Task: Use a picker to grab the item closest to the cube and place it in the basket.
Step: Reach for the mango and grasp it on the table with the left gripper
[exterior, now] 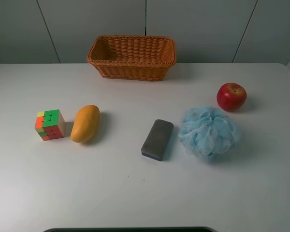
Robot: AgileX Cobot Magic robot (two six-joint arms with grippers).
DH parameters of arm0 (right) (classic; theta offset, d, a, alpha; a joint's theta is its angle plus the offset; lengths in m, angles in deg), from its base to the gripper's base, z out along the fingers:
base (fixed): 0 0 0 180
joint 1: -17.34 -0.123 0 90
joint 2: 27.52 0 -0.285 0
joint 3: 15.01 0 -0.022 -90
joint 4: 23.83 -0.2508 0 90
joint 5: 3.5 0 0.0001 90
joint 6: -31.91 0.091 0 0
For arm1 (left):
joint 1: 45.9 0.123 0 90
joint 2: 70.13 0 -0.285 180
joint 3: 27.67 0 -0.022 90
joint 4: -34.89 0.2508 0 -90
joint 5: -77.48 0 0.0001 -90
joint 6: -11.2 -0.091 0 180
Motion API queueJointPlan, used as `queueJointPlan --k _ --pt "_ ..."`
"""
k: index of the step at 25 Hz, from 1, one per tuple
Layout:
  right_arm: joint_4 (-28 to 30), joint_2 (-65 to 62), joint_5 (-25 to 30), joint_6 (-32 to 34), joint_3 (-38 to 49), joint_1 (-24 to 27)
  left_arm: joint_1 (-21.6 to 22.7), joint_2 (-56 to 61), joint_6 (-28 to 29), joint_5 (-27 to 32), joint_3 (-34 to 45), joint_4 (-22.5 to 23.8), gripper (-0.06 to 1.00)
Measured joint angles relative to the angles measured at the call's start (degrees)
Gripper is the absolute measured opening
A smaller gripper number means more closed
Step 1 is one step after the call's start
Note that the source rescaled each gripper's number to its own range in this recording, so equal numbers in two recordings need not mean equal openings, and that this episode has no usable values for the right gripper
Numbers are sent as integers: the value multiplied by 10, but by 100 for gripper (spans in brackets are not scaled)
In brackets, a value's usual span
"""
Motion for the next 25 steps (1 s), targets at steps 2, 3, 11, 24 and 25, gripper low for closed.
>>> queueJointPlan --k 2,3,11,24,25 --pt "0 0 0 0 0 0 0 0 0 0 0 0 100" --pt "0 0 0 0 0 0 0 0 0 0 0 0 100" --pt "0 0 0 0 0 0 0 0 -1 0 0 4 100" --pt "0 0 0 0 0 0 0 0 6 -1 -4 9 100" --pt "0 0 0 0 0 0 0 0 12 -5 -15 9 100"
